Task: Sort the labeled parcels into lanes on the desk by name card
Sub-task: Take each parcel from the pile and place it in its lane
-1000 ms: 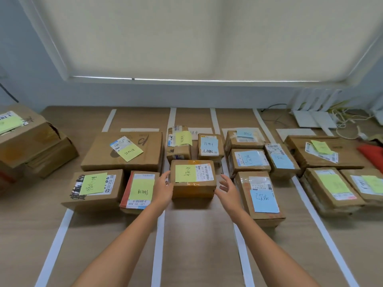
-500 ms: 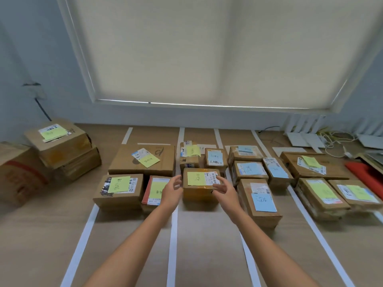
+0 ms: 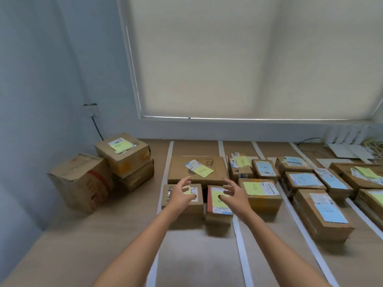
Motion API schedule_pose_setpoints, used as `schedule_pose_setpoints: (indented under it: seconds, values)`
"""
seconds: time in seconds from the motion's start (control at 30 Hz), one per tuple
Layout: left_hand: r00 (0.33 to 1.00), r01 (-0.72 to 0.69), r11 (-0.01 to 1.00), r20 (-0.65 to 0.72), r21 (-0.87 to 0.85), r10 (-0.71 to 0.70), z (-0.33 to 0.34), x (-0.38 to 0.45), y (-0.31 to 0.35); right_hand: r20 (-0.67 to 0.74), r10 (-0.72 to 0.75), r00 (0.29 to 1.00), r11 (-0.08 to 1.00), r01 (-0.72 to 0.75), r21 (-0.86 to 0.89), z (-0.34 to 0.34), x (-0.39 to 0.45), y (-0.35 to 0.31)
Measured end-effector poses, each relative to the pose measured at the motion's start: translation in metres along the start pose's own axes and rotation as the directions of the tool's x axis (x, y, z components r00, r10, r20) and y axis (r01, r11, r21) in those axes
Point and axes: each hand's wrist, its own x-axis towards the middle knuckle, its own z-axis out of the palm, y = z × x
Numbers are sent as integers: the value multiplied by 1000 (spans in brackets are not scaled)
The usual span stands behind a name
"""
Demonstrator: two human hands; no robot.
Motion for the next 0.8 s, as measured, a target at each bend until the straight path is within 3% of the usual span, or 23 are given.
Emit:
schedule_pose_setpoints:
  seconds: [0.23,0.5,0.8]
  values:
    - [999,-23,997,-32,80,26,-162,-3,-38,53,-24,998,999,22,41,144,-11,-67]
    - [997,7,999,-74,49,-3,-262,10,-72,144,-56,988,998,54,15,241,-10,-113]
    - [941,104,995,-326,8,-96,-390,39,-117,294,-33,955,999,20,45,343,13,-163]
